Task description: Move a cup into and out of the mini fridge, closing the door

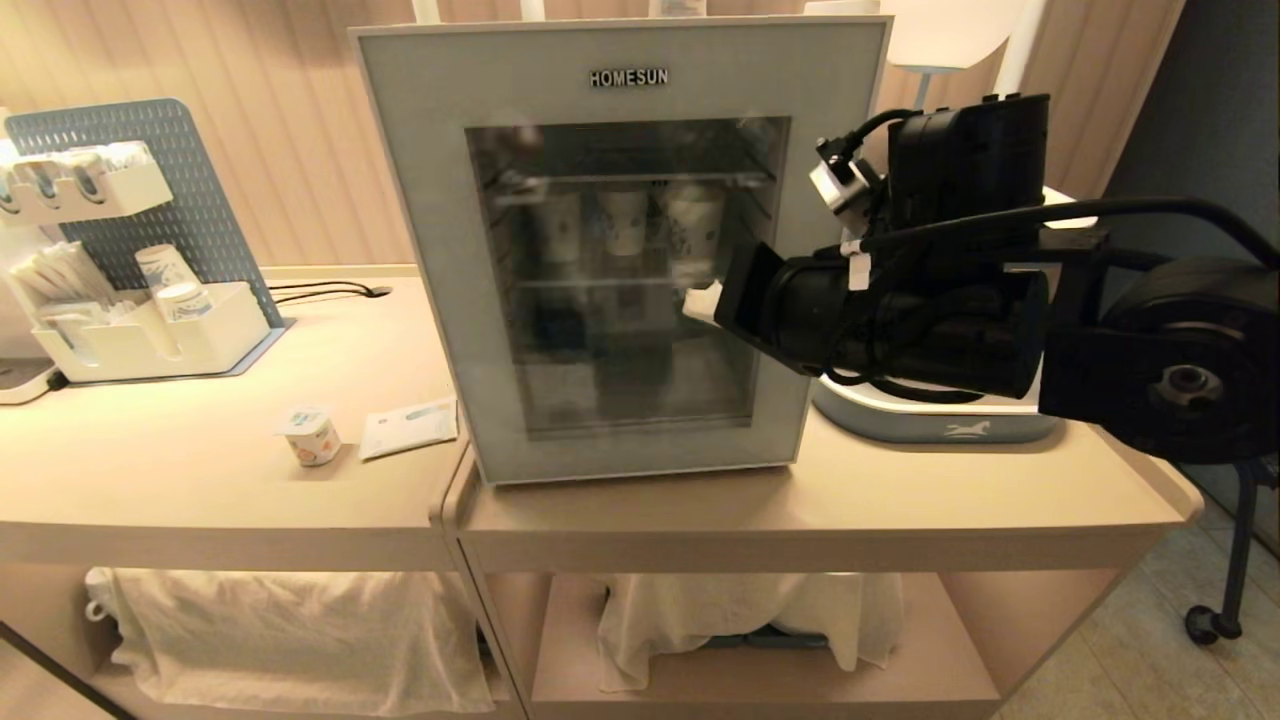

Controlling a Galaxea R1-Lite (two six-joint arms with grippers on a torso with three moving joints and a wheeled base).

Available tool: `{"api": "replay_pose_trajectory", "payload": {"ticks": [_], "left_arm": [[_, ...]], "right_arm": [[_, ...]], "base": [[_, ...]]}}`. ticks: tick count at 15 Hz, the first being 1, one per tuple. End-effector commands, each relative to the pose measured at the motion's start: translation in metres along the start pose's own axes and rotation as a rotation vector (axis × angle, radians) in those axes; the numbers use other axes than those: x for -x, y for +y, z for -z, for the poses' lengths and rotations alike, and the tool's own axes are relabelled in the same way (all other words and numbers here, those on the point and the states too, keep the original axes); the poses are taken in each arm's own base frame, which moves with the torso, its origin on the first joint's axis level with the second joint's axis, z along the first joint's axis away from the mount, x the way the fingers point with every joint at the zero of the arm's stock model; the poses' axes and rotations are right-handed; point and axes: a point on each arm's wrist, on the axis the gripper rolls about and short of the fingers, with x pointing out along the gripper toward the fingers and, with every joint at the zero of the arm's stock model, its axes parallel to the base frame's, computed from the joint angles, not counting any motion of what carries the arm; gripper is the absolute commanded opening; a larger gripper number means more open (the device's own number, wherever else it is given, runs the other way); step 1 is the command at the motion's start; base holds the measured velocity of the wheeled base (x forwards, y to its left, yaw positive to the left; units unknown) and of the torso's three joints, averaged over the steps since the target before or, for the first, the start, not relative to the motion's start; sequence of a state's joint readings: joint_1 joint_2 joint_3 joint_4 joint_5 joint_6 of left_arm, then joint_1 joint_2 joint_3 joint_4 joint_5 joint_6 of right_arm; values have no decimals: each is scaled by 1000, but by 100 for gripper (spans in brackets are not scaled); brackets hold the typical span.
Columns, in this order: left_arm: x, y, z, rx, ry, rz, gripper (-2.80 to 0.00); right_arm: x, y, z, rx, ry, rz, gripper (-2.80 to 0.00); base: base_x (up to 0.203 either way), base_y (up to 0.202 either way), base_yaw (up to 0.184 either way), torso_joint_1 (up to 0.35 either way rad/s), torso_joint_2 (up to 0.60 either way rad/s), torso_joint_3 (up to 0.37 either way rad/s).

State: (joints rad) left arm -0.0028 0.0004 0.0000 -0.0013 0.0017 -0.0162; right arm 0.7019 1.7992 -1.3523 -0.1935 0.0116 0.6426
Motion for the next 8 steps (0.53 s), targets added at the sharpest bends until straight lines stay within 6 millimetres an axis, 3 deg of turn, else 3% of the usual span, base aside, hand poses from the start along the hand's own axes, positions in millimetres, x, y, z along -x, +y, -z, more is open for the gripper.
{"api": "replay_pose_trajectory", "payload": {"ticks": [1, 5, 8], "left_arm": [[0, 0, 0, -1, 1, 0, -280], [0, 0, 0, 1, 1, -1, -280], [0, 0, 0, 1, 1, -1, -280]], "right_arm": [[21, 6, -11, 1, -43, -6, -280], [80, 9, -38, 15, -157, 45, -280], [163, 8, -50, 27, -339, 184, -280]], "base": [[0, 0, 0, 0, 0, 0], [0, 0, 0, 0, 0, 0], [0, 0, 0, 0, 0, 0]]}}
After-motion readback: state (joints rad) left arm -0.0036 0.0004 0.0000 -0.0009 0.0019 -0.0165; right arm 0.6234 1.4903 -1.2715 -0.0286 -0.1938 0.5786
